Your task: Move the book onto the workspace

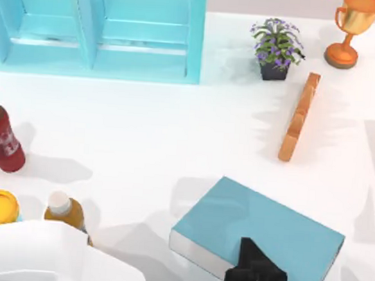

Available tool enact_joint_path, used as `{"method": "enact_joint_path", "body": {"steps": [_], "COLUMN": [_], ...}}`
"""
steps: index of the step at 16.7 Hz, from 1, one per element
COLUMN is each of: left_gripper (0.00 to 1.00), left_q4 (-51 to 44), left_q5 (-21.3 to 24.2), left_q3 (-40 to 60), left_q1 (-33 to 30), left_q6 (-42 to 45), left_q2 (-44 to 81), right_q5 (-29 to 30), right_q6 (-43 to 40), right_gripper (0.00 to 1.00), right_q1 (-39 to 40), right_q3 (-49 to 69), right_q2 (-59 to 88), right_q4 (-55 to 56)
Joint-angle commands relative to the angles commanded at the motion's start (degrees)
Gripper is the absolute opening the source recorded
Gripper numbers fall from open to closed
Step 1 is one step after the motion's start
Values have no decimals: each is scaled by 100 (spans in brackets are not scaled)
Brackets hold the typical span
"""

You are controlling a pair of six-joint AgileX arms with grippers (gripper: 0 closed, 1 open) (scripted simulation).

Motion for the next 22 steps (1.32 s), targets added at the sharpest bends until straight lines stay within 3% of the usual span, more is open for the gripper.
{"method": "enact_joint_path", "body": {"steps": [3, 16, 22], "left_gripper": [0, 98, 100], "left_q4": [0, 0, 0], "left_q5": [0, 0, 0], "left_q3": [0, 0, 0], "left_q1": [0, 0, 0], "left_q6": [0, 0, 0], "left_q2": [0, 0, 0], "right_q5": [0, 0, 0], "right_q6": [0, 0, 0], "right_gripper": [100, 100, 100], "right_q1": [0, 0, 0], "right_q3": [0, 0, 0], "right_q2": [0, 0, 0], "right_q4": [0, 0, 0]}}
